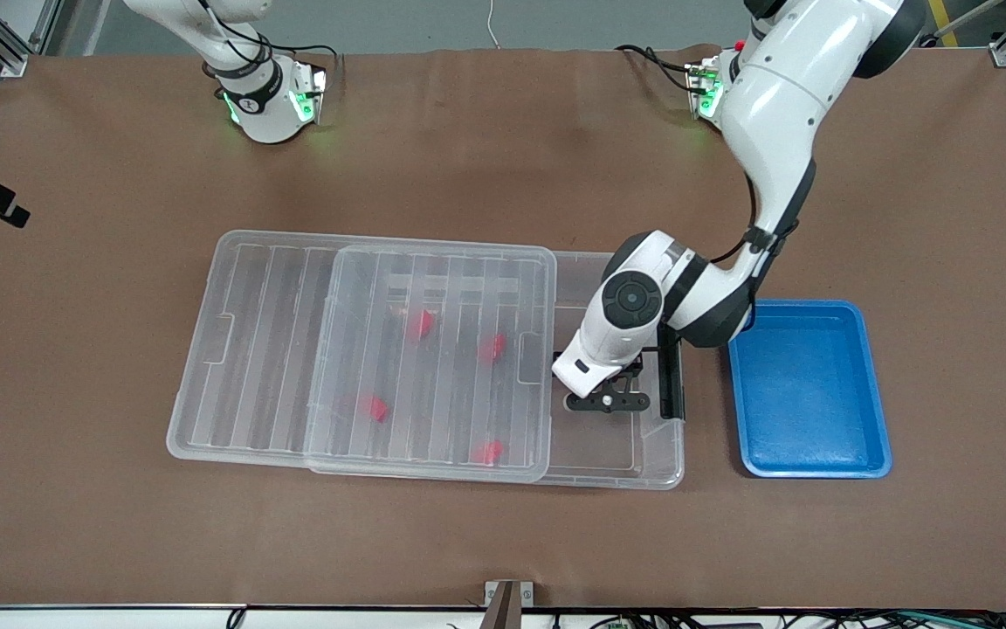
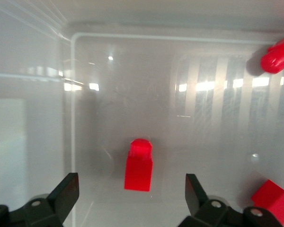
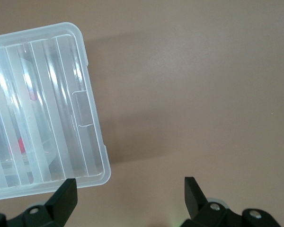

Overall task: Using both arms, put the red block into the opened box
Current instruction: 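Carry the red block with the left gripper over the uncovered box end, then open the left gripper to drop the red block into the box, then raise the left gripper away while the right gripper pushes the lid back, then slide the lid fully over the box with the right gripper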

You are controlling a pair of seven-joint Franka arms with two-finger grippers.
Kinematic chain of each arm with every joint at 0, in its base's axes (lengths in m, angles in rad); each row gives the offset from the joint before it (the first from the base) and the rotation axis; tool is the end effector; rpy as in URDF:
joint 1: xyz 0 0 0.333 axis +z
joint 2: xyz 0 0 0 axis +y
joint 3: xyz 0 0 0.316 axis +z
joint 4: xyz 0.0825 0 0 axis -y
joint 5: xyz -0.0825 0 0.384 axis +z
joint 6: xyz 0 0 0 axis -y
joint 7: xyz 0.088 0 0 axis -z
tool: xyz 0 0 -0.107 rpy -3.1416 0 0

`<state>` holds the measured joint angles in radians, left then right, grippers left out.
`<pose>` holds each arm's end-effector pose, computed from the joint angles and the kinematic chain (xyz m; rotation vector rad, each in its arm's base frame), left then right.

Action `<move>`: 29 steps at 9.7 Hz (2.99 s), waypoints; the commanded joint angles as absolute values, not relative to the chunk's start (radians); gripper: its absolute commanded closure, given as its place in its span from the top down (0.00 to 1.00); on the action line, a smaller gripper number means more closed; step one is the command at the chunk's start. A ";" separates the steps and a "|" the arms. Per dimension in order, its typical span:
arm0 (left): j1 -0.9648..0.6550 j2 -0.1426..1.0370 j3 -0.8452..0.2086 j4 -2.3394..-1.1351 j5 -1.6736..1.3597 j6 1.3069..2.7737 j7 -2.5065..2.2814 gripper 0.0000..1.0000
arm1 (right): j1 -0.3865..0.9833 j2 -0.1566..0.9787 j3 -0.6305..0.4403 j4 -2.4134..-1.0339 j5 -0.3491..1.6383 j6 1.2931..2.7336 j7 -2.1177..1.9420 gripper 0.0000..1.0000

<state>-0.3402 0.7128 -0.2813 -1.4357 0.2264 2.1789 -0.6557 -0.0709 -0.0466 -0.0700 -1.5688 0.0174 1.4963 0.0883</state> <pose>0.6191 -0.3840 0.2877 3.1111 -0.0298 0.0840 0.5273 -0.0738 0.6443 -3.0998 0.3549 0.0397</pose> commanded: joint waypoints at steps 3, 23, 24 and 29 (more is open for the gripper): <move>-0.261 0.520 -0.279 -1.459 0.242 2.024 -0.572 1.00 | -0.086 -0.032 -0.071 -1.595 0.034 1.508 0.017 0.98; -0.029 -0.017 -0.084 -1.480 0.020 1.414 -0.092 1.00 | 0.024 0.388 0.097 -1.778 0.296 2.098 -0.390 0.00; -0.031 -0.015 -0.084 -1.477 0.021 1.414 -0.092 1.00 | 0.035 0.394 0.097 -1.776 0.333 2.100 -0.390 0.00; -0.037 -0.017 -0.089 -1.479 0.015 1.413 -0.092 1.00 | 0.069 0.397 0.095 -1.776 0.341 2.115 -0.351 0.00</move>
